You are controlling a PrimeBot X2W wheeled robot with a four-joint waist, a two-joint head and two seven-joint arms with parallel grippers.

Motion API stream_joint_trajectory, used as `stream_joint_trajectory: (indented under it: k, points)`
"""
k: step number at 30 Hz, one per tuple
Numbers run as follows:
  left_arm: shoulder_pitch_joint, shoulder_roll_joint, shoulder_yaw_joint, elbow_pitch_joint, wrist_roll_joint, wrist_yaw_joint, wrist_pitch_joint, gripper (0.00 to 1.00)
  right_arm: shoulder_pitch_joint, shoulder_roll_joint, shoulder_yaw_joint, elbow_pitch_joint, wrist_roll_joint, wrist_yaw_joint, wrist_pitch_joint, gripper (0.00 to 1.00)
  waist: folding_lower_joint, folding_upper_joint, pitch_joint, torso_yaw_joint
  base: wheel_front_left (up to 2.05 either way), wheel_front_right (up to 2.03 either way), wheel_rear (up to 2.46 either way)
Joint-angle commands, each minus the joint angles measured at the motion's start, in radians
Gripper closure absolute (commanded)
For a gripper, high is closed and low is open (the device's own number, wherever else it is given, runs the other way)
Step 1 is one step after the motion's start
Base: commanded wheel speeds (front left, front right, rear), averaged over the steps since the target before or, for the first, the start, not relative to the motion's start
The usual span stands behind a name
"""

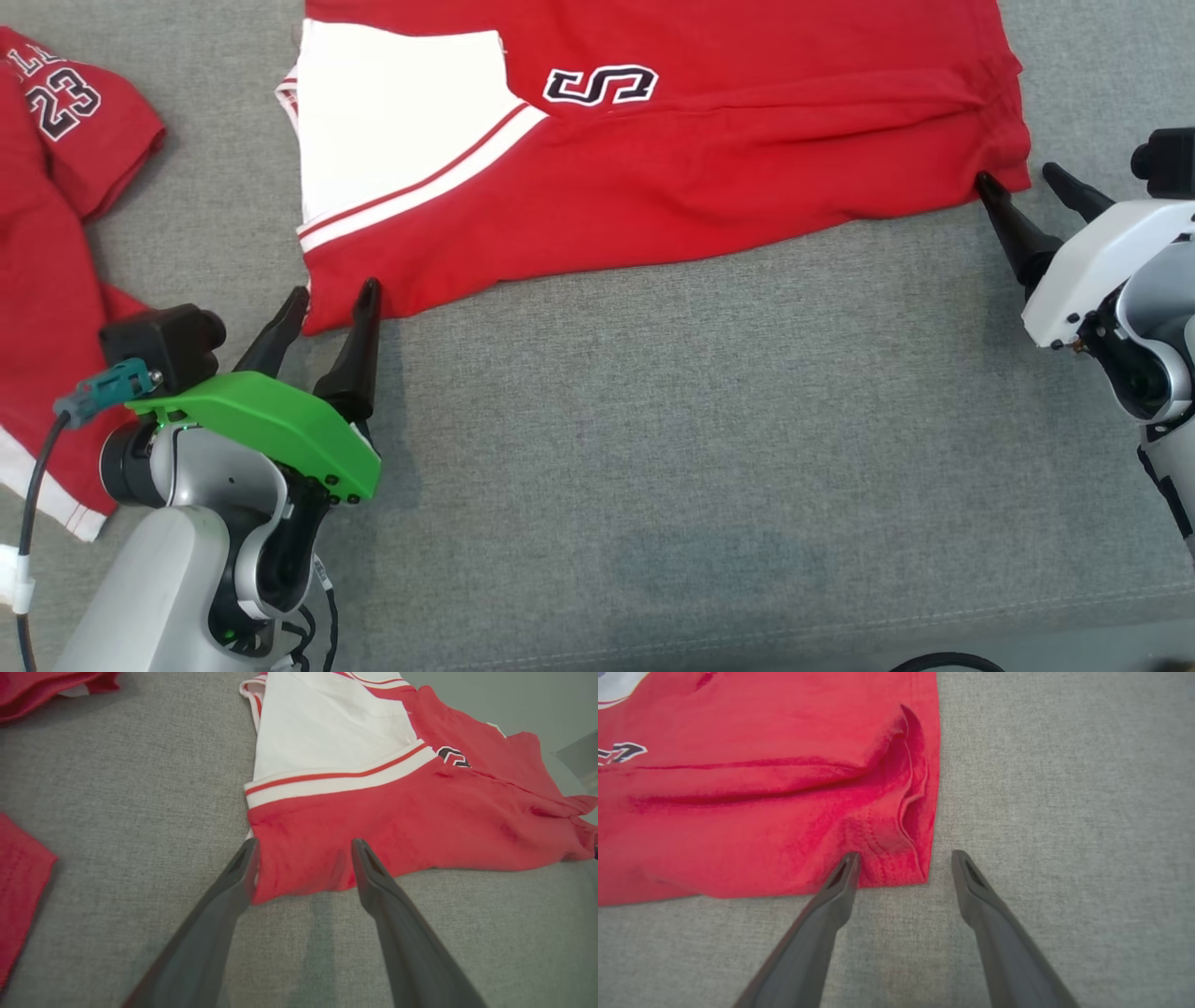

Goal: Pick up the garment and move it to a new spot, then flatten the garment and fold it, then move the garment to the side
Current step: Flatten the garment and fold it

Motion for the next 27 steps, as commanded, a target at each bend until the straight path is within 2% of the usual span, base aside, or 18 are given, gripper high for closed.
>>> stream_joint_trajectory:
  k: [1, 5, 13, 14, 15, 16, 17, 18, 19, 20, 27]
  points:
    - [-0.014, 0.007, -0.004, 0.004, -0.007, -0.004, 0.007, 0.0, 0.003, 0.006, -0.013, -0.01, -0.004, 0.0, 0.016, 0.0, 0.0, 0.0, -0.007, 0.012, 0.0, 0.0, 0.0]
    - [-0.037, -0.006, -0.022, 0.019, -0.021, -0.017, 0.032, 0.0, 0.003, 0.01, -0.036, -0.021, -0.007, 0.0, 0.049, 0.0, 0.0, 0.0, -0.01, 0.022, 0.0, 0.0, 0.0]
    - [-0.1, -0.011, -0.069, 0.111, -0.012, -0.042, 0.086, 0.0, -0.025, 0.03, -0.058, 0.032, -0.062, 0.0, 0.127, 0.0, 0.0, 0.0, -0.007, 0.031, 0.0, 0.0, 0.0]
    - [-0.105, -0.011, -0.075, 0.125, -0.015, -0.048, 0.094, 0.69, -0.027, 0.033, -0.056, 0.039, -0.066, 0.0, 0.133, 0.0, 0.0, 0.0, -0.007, 0.032, 0.0, 0.0, 0.0]
    - [-0.111, -0.01, -0.079, 0.141, -0.018, -0.053, 0.1, 1.0, -0.03, 0.037, -0.055, 0.044, -0.069, 0.0, 0.137, 0.0, 0.0, 0.0, -0.008, 0.033, 0.0, 0.0, 0.0]
    - [-0.114, -0.005, -0.086, 0.156, -0.014, -0.059, 0.106, 1.0, -0.03, 0.041, -0.051, 0.05, -0.065, 0.0, 0.145, 0.0, 0.0, 0.0, -0.008, 0.033, 0.0, 0.0, 0.0]
    - [-0.118, -0.006, -0.09, 0.167, -0.013, -0.066, 0.108, 1.0, -0.03, 0.043, -0.042, 0.05, -0.055, 0.0, 0.152, 0.21, 0.0, 0.0, -0.01, 0.033, 0.0, 0.0, 0.0]
    - [-0.118, -0.006, -0.09, 0.167, -0.013, -0.066, 0.108, 1.0, -0.03, 0.043, -0.042, 0.05, -0.055, 0.0, 0.152, 0.21, 0.0, 0.0, -0.01, 0.033, 0.0, 0.0, 0.0]
    - [-0.121, -0.009, -0.092, 0.177, -0.02, -0.072, 0.109, 1.0, -0.029, 0.046, -0.036, 0.047, -0.043, 0.0, 0.152, 0.97, 0.0, 0.0, -0.011, 0.033, 0.0, 0.0, 0.0]
    - [-0.124, -0.011, -0.092, 0.184, -0.029, -0.08, 0.109, 1.0, -0.028, 0.046, -0.028, 0.04, -0.03, 0.0, 0.156, 1.0, 0.0, 0.0, -0.013, 0.033, 0.0, 0.0, 0.0]
    - [-0.11, 0.012, -0.069, 0.187, -0.07, -0.112, 0.119, 1.0, 0.009, -0.009, -0.016, 0.005, 0.05, -0.001, 0.183, 1.0, 0.0, 0.0, -0.026, 0.029, 0.0, 0.0, 0.0]
